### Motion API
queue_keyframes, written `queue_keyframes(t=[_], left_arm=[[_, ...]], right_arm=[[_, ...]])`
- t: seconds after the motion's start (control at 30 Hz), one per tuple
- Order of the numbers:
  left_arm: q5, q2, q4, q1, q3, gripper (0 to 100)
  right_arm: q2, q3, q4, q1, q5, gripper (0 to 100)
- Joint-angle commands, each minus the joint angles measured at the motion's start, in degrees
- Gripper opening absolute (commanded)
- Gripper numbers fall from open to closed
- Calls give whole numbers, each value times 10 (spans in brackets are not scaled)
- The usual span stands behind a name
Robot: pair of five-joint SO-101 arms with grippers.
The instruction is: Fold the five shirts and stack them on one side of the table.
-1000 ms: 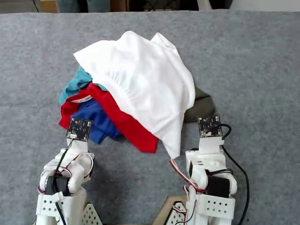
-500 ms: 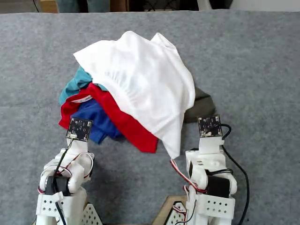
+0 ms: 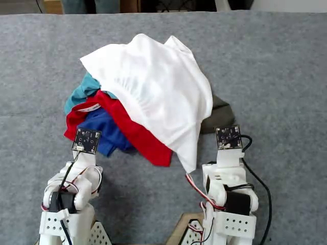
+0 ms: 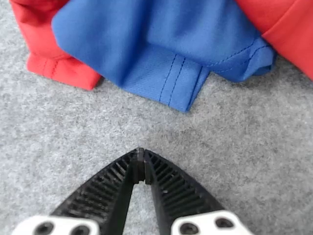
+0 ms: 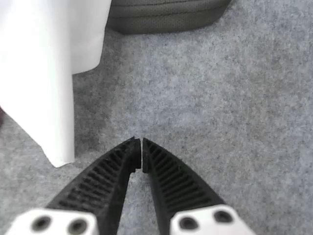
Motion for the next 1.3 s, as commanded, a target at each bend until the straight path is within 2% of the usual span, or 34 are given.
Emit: queue_keyframes(t=[0.0, 0.07, 0.2, 0.27, 0.37, 0.43, 0.53, 0.73, 0.8, 0.87, 1.03, 1.27], left_arm=[[1, -7, 8, -14, 1, 30], [-5, -7, -16, -46, -29, 30], [-113, 0, -127, -109, -97, 30], [-98, 15, -150, -120, -137, 30], [-50, 90, -152, -119, -225, 75], [9, 179, -147, -122, -298, 116], [64, 339, -134, -117, -405, 123], [78, 609, -136, -97, -499, 127], [93, 668, -136, -69, -516, 128], [153, 713, -136, -37, -541, 152], [302, 795, -137, 16, -599, 338], [390, 942, -211, 39, -663, 325]], right_arm=[[-32, 0, 1, 6, 3, 15], [-32, 0, 1, 6, 3, 15], [-32, 0, 1, 6, 3, 15], [-32, 0, 1, 6, 3, 15], [-32, 0, 1, 6, 3, 15], [-32, 0, 1, 6, 3, 15], [-32, 0, 1, 6, 3, 15], [-32, 0, 1, 6, 4, 15], [-32, 0, 1, 6, 4, 15], [-32, 0, 1, 4, 2, 15], [-32, 0, 1, -32, 2, 15], [-33, 0, -4, -84, 6, 18]])
